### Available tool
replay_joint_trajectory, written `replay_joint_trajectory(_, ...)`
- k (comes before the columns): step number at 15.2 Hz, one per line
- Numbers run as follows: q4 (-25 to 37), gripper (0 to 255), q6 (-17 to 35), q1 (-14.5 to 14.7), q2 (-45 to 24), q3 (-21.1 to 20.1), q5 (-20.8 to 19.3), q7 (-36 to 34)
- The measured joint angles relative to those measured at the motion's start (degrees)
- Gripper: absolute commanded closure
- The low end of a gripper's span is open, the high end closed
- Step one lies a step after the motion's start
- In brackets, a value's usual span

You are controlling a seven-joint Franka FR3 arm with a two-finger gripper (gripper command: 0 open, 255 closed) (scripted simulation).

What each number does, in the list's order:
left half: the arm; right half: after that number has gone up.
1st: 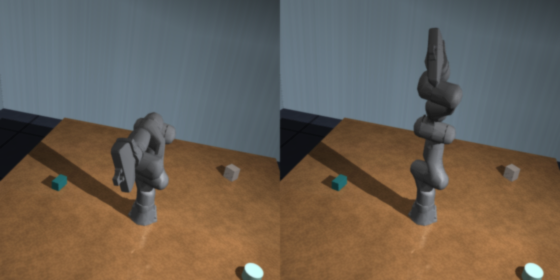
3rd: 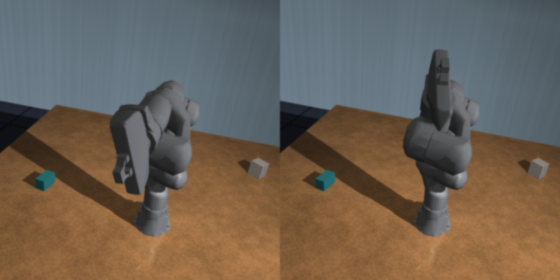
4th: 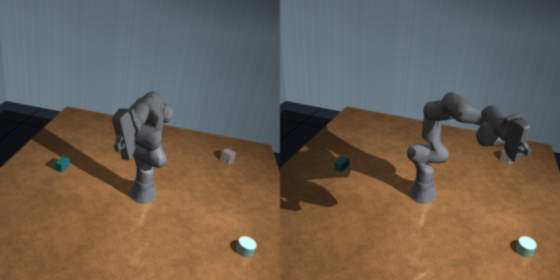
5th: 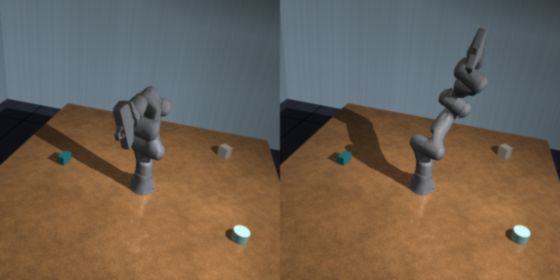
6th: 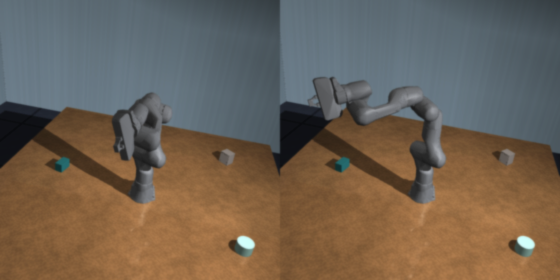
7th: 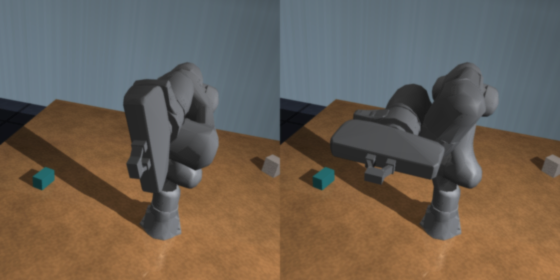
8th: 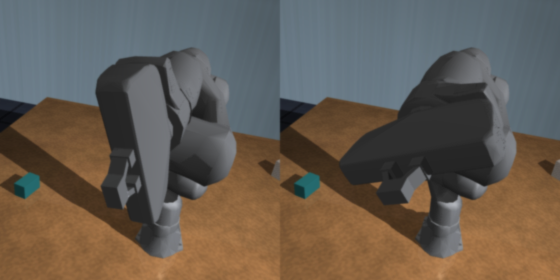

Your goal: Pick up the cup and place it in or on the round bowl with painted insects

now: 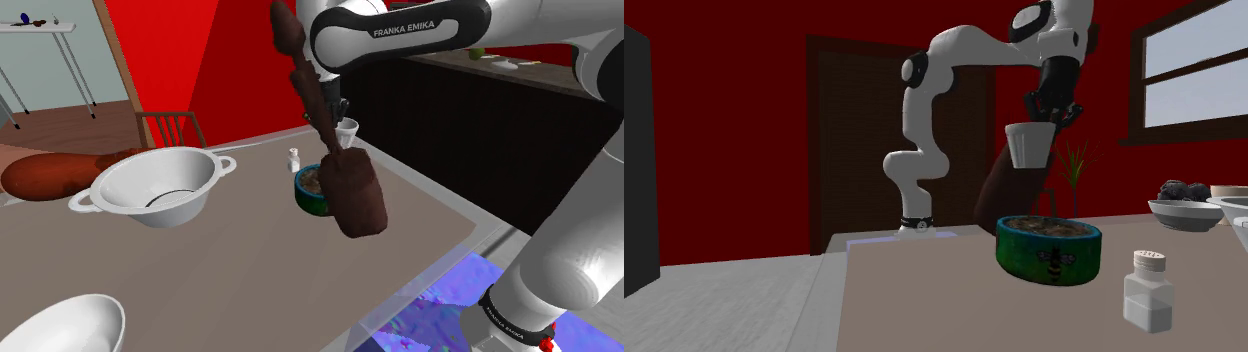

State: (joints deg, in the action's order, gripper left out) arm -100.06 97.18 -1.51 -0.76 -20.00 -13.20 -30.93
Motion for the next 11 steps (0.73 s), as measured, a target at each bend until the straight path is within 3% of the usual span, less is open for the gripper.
replay_joint_trajectory(3, 6.87, 255, -2.07, 1.28, -5.67, -0.94, -1.81, -2.00)
replay_joint_trajectory(11, 2.01, 255, 3.67, 1.23, -6.84, -0.84, -2.44, -3.53)
